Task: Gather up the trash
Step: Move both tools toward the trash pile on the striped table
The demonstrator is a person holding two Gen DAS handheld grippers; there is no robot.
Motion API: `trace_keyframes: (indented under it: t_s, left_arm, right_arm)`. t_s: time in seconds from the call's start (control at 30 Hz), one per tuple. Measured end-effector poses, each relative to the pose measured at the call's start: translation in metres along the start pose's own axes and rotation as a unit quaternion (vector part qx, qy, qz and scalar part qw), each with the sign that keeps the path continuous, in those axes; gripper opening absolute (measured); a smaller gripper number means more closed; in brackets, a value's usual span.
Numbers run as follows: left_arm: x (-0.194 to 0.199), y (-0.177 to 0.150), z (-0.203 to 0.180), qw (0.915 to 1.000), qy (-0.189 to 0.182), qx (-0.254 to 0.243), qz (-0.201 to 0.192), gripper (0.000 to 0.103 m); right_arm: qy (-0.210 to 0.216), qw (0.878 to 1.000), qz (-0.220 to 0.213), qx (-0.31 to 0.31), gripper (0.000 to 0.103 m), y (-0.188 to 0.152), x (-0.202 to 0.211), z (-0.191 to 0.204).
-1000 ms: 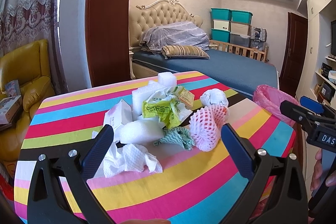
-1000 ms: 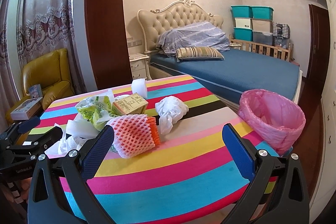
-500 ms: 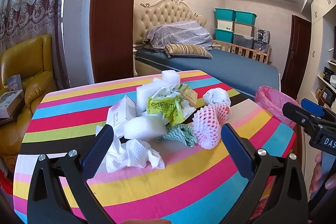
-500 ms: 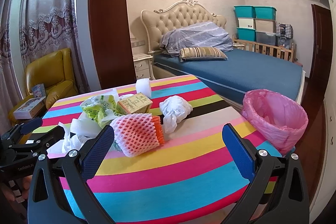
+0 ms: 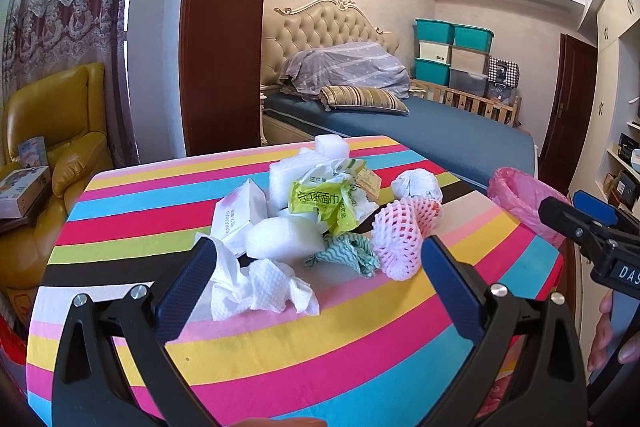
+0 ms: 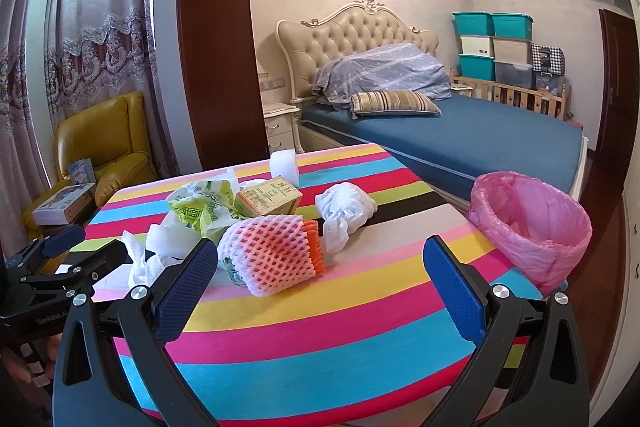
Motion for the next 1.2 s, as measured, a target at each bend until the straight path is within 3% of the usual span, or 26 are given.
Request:
trace_keyframes:
  t_s: [1.2]
  left_arm:
    - [0.0, -0.01, 0.009, 0.9999, 0.008, 0.007, 0.013, 0.099]
  right_arm:
    - [0.009, 1.0, 0.013, -0.007, 0.096, -0.01, -0.005, 0.004]
Point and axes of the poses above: each gripper's, at about its wrist camera, not at the fingertips, and x roughly against the way its jaws point, z to its left, y to its top, the point moved 10 cm from there along -x, roughly the way its jaws point, and after that the axes turned 1 degree about z, right-handed, at the moved point
